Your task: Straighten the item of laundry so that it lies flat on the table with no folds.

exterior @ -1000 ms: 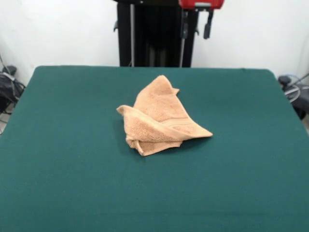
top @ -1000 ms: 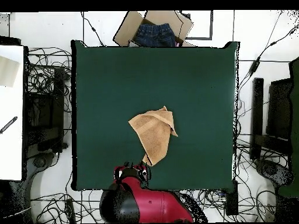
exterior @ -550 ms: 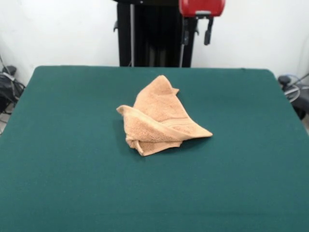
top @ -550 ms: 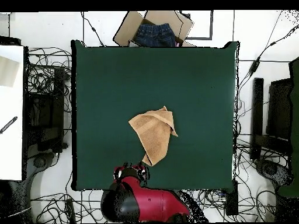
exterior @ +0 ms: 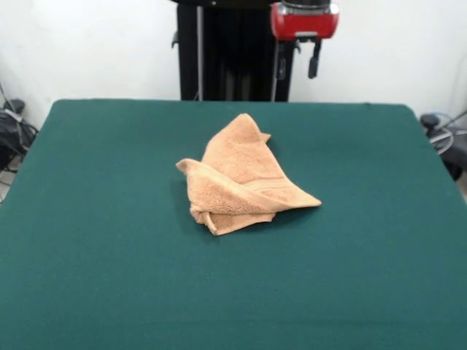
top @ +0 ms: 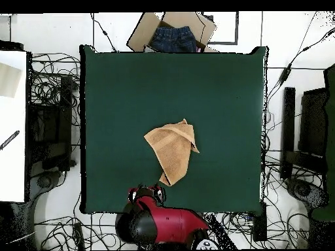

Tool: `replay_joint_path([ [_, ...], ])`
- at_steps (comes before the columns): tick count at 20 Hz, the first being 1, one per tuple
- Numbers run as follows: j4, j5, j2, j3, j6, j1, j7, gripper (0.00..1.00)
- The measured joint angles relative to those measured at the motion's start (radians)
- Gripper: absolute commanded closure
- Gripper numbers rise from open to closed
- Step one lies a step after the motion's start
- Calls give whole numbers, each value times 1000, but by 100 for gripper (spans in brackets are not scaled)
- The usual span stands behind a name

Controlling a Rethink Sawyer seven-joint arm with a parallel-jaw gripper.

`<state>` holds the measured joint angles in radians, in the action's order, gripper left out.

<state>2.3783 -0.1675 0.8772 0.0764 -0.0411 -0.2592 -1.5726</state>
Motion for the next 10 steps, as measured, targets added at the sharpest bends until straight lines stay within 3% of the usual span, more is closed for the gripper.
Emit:
replay_joint_path([
  [10,-26,-19,-67,0,-41,-1,0,0],
])
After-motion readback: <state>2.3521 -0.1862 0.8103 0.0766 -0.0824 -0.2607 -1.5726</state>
